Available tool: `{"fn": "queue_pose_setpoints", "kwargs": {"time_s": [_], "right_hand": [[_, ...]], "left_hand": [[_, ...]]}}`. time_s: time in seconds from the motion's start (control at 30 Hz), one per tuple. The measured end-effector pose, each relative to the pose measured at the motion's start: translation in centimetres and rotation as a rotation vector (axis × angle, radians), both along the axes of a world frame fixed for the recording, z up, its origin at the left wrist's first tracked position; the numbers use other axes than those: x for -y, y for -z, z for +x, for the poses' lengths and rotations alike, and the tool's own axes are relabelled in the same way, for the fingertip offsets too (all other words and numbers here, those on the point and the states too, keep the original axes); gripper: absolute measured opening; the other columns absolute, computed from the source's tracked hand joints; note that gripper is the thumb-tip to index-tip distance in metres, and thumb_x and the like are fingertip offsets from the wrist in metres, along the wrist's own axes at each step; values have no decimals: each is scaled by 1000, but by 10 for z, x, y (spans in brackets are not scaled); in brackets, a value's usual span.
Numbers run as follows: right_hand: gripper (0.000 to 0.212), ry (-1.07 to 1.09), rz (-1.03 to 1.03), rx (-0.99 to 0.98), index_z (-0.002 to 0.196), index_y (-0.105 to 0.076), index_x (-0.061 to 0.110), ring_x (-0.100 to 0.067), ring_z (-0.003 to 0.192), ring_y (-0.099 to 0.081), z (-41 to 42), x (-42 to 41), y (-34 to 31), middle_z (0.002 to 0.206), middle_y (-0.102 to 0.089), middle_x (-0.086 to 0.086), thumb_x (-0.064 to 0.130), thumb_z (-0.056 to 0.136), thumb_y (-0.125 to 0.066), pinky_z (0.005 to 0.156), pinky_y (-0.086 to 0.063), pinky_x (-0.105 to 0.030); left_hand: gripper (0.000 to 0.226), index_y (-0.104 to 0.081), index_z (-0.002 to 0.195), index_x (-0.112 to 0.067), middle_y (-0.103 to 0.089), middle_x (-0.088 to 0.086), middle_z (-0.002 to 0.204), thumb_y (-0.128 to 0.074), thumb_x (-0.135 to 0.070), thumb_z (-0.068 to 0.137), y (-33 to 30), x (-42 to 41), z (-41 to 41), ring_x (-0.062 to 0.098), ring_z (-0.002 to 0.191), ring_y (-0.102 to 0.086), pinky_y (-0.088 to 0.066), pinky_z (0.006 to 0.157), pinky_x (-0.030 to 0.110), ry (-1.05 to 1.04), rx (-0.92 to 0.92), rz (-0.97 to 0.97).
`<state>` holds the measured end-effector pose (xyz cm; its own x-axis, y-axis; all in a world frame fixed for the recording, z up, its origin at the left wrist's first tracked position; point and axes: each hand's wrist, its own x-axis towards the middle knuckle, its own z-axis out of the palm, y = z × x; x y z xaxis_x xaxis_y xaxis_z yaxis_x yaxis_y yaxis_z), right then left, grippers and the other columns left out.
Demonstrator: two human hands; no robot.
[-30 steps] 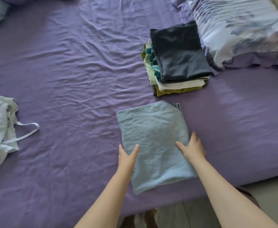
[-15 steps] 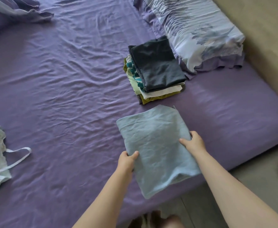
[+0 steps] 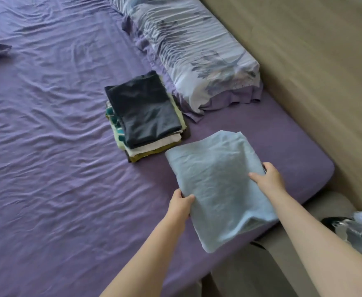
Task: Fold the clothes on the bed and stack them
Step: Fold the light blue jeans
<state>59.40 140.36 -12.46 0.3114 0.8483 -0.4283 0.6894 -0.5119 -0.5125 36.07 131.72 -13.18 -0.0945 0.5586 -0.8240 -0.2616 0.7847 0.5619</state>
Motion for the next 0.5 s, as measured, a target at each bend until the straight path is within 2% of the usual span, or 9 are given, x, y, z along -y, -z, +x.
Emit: {"fn": "queue_pose_setpoints", "kwargs": {"time_s": [0.07,0.17,0.3,0.4,0.5], "right_hand": [[34,3,3,0,112,-54,9,-24,84,-53,25,-19,1,107,-63,-10,20,84,-68,70,-38,-32],[31,-4,14,1,111,-53,9,-23,82,-51,59,-49,5,107,-62,-10,21,86,-67,69,-39,-33],[31,-53,23,4,116,-52,8,-22,84,-50,89,-87,14,110,-62,-12,20,89,-62,68,-36,-32],[35,-102,32,-8,122,-51,5,-29,96,-55,100,-112,24,116,-61,-15,17,90,-60,72,-35,-31],[40,-125,53,20,128,-48,3,-34,110,-53,102,-132,34,123,-58,-18,16,92,-58,74,-33,-31]], "left_hand": [[26,-54,111,-17,-64,6,115,-52,-3,89,2,-20,26,24,102,-64,-55,87,44,-12,18,3],[40,-52,119,-25,-65,-2,113,-54,-1,87,5,-49,61,19,98,-65,-56,74,34,-33,68,30],[53,-49,126,-30,-65,-6,115,-54,3,85,8,-82,94,18,100,-65,-56,73,33,-64,93,74],[55,-49,127,-33,-65,-11,112,-52,4,86,14,-102,105,14,99,-65,-56,70,30,-66,64,118],[56,-46,128,-37,-63,-14,113,-53,2,89,22,-116,109,12,100,-65,-56,66,28,-56,68,119]]}}
